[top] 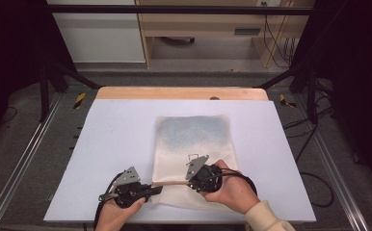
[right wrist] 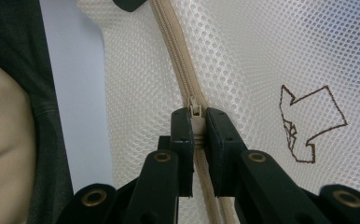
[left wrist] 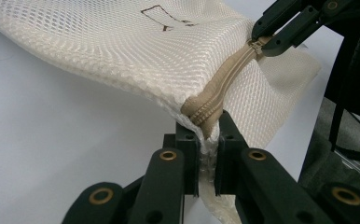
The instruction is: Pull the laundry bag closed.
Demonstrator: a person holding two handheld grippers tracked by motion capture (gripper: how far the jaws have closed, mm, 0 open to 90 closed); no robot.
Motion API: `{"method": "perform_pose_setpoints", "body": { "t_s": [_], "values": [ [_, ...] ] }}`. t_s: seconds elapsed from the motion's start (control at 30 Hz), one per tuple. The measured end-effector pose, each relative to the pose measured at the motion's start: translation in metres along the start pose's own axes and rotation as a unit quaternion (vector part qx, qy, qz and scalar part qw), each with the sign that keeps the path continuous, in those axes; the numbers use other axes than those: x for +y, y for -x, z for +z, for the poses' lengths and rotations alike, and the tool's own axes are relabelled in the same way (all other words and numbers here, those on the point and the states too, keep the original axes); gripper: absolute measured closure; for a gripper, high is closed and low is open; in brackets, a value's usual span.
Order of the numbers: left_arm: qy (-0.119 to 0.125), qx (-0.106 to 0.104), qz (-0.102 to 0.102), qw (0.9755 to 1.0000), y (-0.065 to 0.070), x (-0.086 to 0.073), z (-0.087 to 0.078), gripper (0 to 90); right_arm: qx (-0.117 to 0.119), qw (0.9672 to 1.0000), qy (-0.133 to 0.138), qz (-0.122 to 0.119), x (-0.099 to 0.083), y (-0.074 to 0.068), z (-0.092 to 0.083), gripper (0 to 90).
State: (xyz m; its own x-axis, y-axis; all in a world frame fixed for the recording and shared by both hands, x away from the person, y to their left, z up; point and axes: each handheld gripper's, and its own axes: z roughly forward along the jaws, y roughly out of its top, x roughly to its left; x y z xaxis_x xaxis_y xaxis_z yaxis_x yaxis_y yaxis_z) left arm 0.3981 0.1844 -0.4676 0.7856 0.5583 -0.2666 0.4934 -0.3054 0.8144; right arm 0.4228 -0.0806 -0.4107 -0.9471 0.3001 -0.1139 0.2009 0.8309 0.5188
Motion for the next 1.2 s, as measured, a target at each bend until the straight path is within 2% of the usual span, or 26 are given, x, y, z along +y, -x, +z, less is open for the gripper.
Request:
{"method": "perform_pose_setpoints", "body": {
  "t_s": [1.2],
  "values": [
    [-0.001,0.001,0.0,1.0,-0.001,-0.001,0.001,82.8,-0.011,0.9998,-0.009,0.014,-0.022,0.008,-0.012,82.1]
  ]
}}
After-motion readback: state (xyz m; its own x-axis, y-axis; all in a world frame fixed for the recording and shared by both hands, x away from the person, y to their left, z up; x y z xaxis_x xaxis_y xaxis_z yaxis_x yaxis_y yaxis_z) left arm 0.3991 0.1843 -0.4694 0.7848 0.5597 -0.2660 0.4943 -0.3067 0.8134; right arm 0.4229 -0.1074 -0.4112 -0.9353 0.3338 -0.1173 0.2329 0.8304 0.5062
